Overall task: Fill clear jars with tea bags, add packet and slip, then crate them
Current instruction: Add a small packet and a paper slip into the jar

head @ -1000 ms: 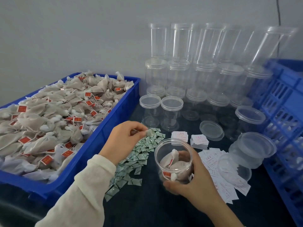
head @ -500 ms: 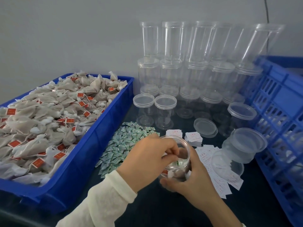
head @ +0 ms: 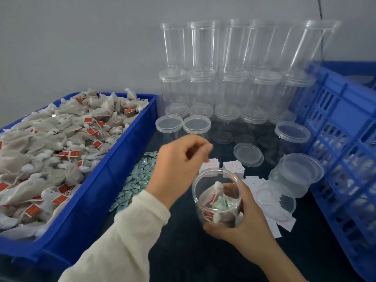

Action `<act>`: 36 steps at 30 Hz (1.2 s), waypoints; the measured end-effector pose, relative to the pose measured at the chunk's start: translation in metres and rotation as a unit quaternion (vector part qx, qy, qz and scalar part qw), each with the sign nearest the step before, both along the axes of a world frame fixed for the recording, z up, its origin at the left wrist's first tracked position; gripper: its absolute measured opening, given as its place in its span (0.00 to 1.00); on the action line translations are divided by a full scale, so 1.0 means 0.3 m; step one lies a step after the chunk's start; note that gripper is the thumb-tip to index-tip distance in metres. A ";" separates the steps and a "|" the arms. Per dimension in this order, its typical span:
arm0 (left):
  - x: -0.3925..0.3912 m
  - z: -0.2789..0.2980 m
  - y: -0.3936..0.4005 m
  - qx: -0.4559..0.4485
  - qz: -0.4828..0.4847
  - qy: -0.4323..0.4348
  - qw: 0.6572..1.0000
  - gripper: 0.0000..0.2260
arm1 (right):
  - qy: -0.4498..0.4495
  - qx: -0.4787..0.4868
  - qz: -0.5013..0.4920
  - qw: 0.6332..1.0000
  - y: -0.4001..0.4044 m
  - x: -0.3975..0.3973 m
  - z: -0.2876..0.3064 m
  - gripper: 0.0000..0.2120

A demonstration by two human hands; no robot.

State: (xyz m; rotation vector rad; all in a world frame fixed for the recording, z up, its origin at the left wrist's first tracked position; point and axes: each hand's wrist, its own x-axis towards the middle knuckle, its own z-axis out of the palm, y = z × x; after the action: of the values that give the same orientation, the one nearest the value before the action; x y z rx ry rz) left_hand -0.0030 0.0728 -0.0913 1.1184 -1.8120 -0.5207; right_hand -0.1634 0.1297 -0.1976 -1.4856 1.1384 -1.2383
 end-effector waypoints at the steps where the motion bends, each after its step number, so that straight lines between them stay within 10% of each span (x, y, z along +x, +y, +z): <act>1: -0.016 -0.014 -0.042 0.019 0.026 0.009 0.999 0.03 | 0.001 -0.002 -0.007 1.000 0.006 -0.014 0.000 0.46; 13: -0.324 -0.264 -0.328 0.108 -0.062 -0.432 0.893 0.12 | 0.010 0.039 -0.067 0.997 0.048 -0.190 -0.043 0.54; 36: -0.339 -0.234 -0.406 0.176 -0.106 -0.450 0.869 0.13 | 0.047 0.049 -0.090 0.994 0.036 -0.215 -0.047 0.55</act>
State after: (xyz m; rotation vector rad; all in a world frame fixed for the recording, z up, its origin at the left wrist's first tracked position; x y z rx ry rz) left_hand -0.1047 -0.0490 -0.1616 1.5836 -2.7506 -0.5054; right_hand -0.2278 0.1406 -0.2118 -1.4046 1.4023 -1.2247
